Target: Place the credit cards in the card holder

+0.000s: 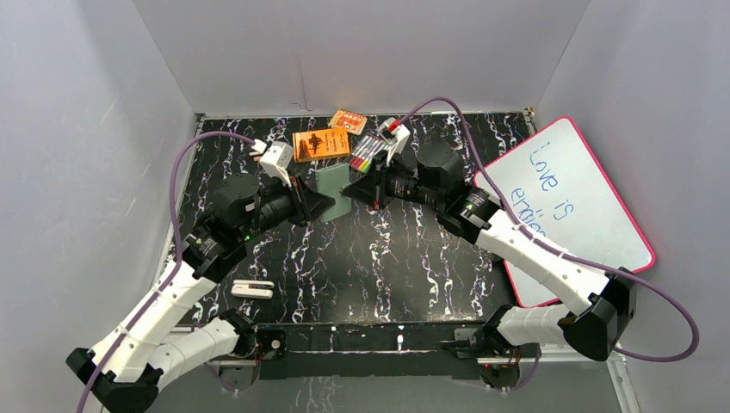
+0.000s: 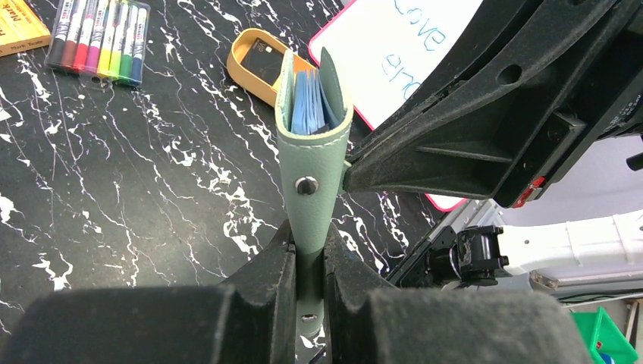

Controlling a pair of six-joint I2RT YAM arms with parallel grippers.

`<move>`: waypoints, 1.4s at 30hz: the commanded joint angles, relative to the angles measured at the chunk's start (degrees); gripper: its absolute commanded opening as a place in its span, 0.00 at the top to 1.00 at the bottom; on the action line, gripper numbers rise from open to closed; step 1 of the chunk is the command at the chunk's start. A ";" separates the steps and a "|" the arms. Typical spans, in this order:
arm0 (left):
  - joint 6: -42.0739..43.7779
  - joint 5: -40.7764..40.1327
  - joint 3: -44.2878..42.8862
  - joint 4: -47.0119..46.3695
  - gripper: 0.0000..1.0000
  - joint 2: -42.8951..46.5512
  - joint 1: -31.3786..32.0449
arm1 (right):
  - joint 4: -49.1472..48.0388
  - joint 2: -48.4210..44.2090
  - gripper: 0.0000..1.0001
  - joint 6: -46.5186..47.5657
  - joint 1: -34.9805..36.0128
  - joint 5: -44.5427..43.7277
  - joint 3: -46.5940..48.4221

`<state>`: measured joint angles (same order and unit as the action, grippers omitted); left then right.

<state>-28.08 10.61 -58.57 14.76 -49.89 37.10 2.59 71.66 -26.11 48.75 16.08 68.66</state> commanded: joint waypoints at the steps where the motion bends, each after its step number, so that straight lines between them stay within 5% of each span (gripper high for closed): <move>1: 0.21 7.26 -2.39 -4.01 1.00 0.59 0.25 | -4.59 0.89 1.00 -0.70 0.15 0.78 1.64; 42: -2.96 30.17 -2.56 -13.83 1.00 0.93 0.25 | -5.36 2.84 1.00 -1.75 0.14 3.05 3.11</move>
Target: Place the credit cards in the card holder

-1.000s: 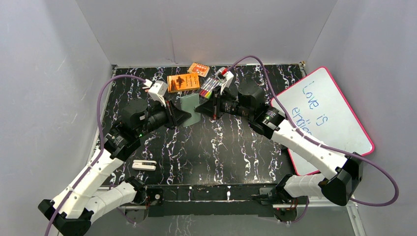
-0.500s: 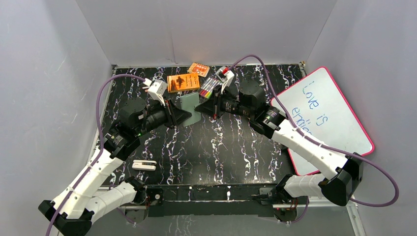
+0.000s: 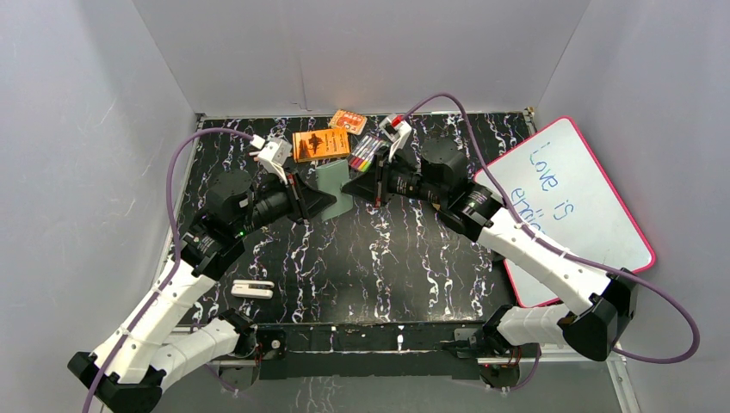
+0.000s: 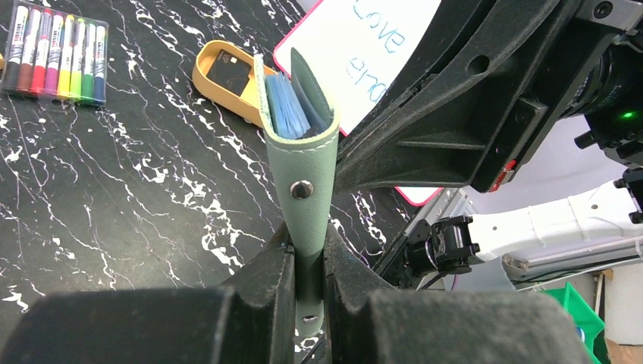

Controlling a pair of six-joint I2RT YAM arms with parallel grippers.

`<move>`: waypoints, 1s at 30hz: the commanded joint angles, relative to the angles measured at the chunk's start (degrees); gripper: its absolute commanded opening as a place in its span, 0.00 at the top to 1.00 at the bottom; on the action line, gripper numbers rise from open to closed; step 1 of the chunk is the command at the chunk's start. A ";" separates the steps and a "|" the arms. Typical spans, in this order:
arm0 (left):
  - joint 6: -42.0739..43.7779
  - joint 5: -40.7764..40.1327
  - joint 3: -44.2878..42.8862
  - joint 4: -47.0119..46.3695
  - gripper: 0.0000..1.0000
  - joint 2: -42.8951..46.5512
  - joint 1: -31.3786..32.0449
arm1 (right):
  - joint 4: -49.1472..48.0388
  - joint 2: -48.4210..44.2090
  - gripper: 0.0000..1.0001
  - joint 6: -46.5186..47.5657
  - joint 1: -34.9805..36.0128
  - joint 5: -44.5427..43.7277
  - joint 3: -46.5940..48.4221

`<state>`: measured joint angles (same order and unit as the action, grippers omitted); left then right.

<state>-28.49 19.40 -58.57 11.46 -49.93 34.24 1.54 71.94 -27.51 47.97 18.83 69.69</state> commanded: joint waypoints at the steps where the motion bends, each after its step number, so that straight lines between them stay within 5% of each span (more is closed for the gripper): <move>1: -2.54 22.10 -2.53 -10.64 1.00 0.91 3.11 | -4.16 2.73 1.00 -0.35 0.96 0.33 2.26; 15: -2.23 28.63 -3.21 -11.19 1.00 0.27 3.20 | -1.63 6.13 1.00 -0.35 1.06 3.20 5.95; 26: 1.07 13.31 -0.84 -7.90 1.00 4.41 3.20 | -0.62 3.09 1.00 0.08 1.28 4.77 4.21; 30: 2.19 4.64 0.43 -5.66 1.00 6.55 3.20 | -0.58 1.00 0.67 0.70 1.25 8.36 3.99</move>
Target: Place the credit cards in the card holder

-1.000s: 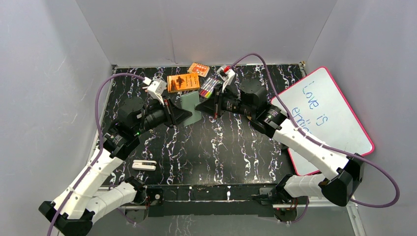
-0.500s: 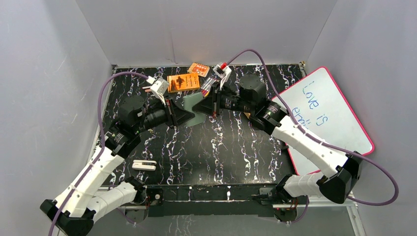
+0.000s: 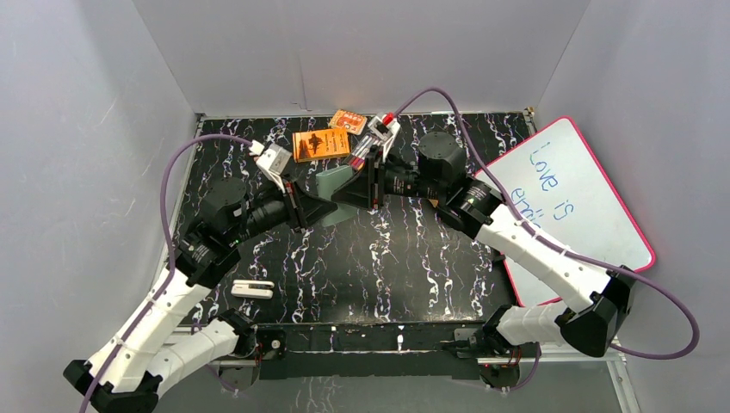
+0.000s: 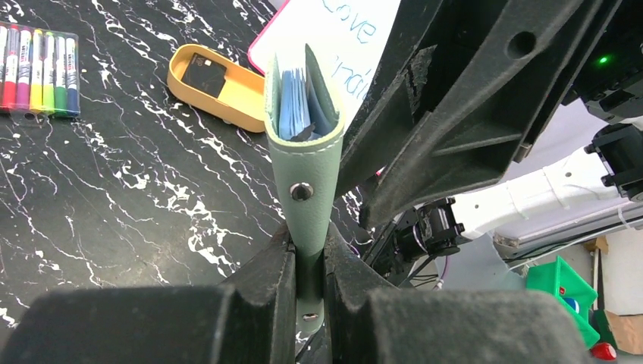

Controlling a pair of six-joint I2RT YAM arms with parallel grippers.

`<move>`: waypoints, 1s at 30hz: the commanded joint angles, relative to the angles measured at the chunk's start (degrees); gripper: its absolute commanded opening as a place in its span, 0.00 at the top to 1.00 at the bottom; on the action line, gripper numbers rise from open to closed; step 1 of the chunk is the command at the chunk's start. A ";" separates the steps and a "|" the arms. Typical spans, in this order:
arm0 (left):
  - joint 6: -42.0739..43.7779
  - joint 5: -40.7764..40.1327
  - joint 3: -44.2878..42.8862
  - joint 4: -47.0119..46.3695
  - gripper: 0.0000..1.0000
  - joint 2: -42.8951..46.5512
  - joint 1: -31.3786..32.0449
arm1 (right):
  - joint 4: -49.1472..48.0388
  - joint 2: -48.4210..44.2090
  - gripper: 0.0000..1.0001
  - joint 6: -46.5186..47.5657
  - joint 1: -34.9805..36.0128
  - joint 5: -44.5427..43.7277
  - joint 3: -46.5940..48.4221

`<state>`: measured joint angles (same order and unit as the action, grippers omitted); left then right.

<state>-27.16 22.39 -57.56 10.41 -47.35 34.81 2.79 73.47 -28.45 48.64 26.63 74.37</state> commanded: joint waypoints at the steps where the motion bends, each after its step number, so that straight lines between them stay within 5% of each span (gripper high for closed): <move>1: 1.06 -0.17 -0.31 -3.86 1.00 4.46 2.59 | -1.84 -1.13 0.58 1.91 0.58 1.44 -0.45; 5: 1.34 -5.76 1.55 -2.04 1.00 6.29 2.63 | 0.11 -4.04 0.37 4.02 0.58 4.34 2.37; 10: 0.68 -4.18 4.91 -1.20 1.00 9.46 2.63 | 6.46 -9.18 0.28 11.25 0.58 3.31 5.60; 20: -4.05 20.88 11.28 -14.65 1.00 16.67 2.62 | 2.84 -18.20 0.25 11.65 0.57 3.96 -5.08; 30: -2.50 24.52 11.77 -17.14 1.00 19.12 2.62 | -1.17 -19.27 0.24 9.46 0.58 8.30 -8.13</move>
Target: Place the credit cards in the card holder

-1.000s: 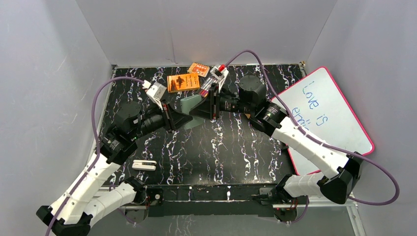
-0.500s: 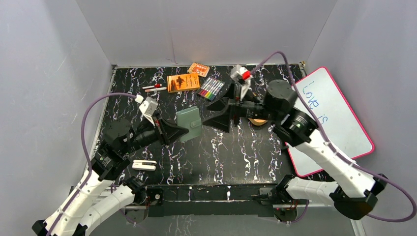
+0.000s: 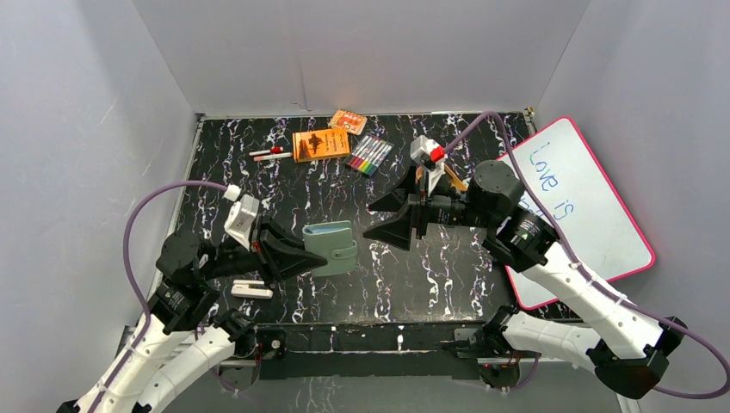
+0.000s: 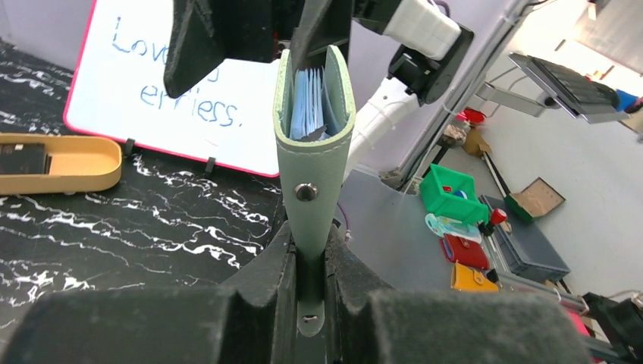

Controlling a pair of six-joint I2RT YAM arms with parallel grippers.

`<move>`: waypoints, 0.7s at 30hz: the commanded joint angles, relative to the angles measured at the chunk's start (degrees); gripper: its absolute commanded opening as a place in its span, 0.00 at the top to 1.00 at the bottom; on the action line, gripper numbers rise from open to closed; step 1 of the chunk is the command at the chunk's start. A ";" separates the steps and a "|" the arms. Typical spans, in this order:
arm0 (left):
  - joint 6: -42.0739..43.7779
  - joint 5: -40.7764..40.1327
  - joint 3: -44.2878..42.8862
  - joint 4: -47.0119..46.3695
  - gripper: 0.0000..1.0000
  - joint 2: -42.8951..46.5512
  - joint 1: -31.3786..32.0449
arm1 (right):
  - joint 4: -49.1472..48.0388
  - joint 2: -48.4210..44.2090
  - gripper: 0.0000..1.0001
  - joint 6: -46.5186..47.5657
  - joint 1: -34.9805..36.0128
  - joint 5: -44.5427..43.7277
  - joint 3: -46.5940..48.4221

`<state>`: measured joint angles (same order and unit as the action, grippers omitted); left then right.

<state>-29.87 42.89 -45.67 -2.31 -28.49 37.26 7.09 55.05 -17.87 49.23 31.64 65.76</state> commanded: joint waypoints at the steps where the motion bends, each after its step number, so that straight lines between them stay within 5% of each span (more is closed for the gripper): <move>1: -0.02 4.69 -0.12 -5.02 1.00 -0.03 0.18 | -6.29 -0.74 0.24 -1.69 -0.05 4.18 0.28; 8: -0.26 6.35 -1.31 -6.31 1.00 -2.28 0.19 | -18.77 1.87 0.24 -9.28 -0.04 16.18 -0.98; 14: -0.99 7.06 -2.07 -8.64 1.00 -4.12 0.18 | -19.65 4.00 0.25 -11.41 0.00 19.03 -0.37; 21: -2.03 7.00 -1.55 -10.81 0.94 -5.58 0.16 | -21.81 6.65 0.47 -15.38 0.11 19.38 0.10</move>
<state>-30.92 48.56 -45.69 -8.86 -33.95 37.26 -9.28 61.21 -29.91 49.19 49.39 64.93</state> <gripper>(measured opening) 0.085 0.595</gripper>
